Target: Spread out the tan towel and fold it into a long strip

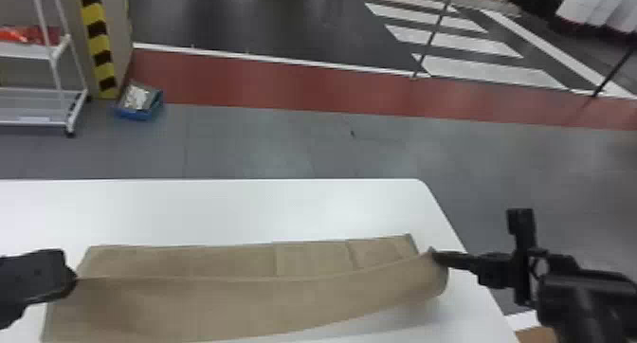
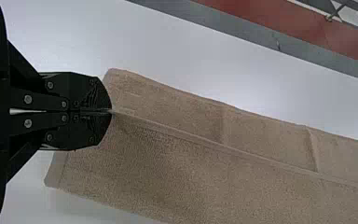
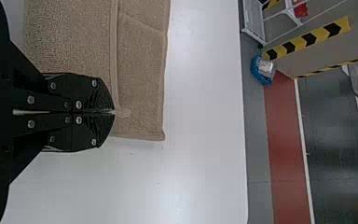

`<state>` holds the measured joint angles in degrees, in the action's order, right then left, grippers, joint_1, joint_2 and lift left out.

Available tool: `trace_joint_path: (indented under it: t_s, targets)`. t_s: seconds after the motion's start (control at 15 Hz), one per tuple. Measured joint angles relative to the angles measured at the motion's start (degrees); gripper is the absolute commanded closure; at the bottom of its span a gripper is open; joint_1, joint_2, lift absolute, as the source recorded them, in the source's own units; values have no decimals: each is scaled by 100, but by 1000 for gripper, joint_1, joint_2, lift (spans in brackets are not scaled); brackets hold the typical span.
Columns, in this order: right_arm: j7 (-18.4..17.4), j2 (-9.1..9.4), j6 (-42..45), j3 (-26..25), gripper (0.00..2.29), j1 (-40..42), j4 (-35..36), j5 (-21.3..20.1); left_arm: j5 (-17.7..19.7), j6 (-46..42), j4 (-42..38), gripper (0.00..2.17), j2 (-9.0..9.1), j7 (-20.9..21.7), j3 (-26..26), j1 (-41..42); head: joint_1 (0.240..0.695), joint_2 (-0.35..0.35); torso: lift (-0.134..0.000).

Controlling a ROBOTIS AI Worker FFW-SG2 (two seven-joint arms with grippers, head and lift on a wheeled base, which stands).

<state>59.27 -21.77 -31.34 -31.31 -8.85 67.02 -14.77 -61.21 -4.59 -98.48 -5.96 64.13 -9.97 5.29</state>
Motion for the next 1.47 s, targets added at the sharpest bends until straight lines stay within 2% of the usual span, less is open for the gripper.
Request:
trace_joint_path:
  t_s: [0.27,0.47,0.67,1.2,1.47]
  targets:
    - [-67,-86,-156,-232,1231,-263,-14,59,8,-2,94,1440,-2,-72,2,-261,695,-311,0]
    - [-403,-85,-6,88,1231,-325,-278,-57,-10,6,790,1440,5,-426,236,-621,695,-314,0]
    - [-481,-52,25,381,1231,-473,-423,-179,-103,16,1547,1440,7,-781,447,-998,695,-300,0]
    - [-507,-88,-175,24,1231,-885,-476,-116,-137,17,1942,1440,-12,-840,294,-1401,695,-291,0]
    - [-762,-101,-35,316,1231,-1055,-870,-255,-255,100,2686,1440,-4,-1150,412,-1751,695,-283,0]
